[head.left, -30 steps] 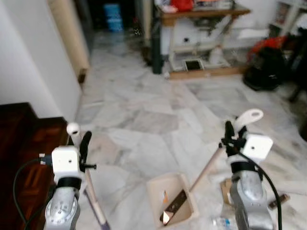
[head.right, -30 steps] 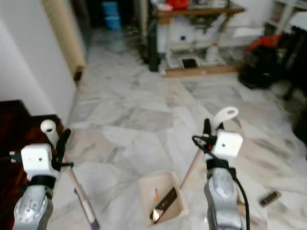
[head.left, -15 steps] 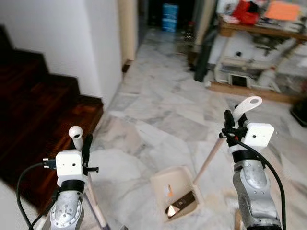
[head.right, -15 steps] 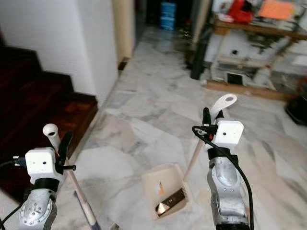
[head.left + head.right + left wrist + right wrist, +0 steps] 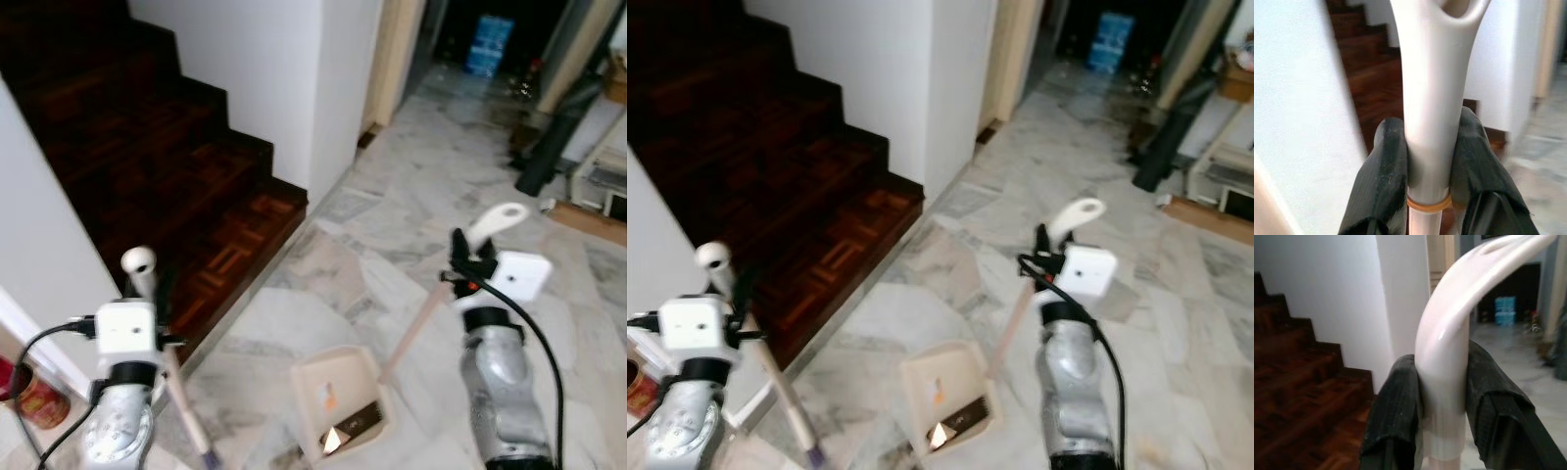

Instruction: Sweep floor

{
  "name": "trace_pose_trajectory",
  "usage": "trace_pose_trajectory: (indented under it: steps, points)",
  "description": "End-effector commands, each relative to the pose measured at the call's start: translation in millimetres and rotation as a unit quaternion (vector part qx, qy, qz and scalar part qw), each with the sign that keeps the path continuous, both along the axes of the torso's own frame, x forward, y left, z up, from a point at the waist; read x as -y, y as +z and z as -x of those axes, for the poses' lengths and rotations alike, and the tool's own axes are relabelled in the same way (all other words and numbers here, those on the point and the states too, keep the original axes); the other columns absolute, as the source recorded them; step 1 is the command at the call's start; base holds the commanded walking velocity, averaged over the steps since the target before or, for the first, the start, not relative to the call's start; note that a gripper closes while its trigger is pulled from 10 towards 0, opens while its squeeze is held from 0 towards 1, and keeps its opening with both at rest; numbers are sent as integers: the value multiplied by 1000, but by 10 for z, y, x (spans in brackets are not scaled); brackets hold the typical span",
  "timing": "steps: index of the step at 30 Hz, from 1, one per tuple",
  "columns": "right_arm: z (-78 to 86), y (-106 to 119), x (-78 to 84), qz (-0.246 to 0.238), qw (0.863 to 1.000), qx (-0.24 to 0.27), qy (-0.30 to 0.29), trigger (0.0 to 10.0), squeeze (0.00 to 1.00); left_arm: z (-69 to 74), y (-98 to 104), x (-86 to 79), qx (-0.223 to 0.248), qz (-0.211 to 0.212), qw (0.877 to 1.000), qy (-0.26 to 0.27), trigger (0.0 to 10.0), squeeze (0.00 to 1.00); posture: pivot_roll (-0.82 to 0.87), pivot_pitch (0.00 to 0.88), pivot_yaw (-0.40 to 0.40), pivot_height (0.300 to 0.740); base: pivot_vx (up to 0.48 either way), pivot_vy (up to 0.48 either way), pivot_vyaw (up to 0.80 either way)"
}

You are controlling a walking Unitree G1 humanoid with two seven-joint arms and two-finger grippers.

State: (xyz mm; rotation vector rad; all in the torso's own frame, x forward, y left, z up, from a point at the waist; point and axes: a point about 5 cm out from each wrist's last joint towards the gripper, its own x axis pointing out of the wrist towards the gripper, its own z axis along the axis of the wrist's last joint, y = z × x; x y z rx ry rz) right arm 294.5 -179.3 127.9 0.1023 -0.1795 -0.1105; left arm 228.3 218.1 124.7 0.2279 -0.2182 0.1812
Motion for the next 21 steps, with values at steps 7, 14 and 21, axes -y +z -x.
trace_pose_trajectory:
  steps: [7,14,21]
  points:
    - [37,-8,188,-62,996,-1,-59,10000,0,-89,139,91,18,-8,1000,-22,10000,0,-17,0,14,740,0,0,800]
    - [40,-27,169,-59,997,-6,-51,10000,0,-99,149,107,18,-7,999,-30,10000,0,-5,0,10,740,0,0,800]
    - [-1,-3,128,-52,998,-7,-34,10000,0,-59,128,81,16,-5,1000,-18,10000,0,4,0,-9,740,0,0,800]
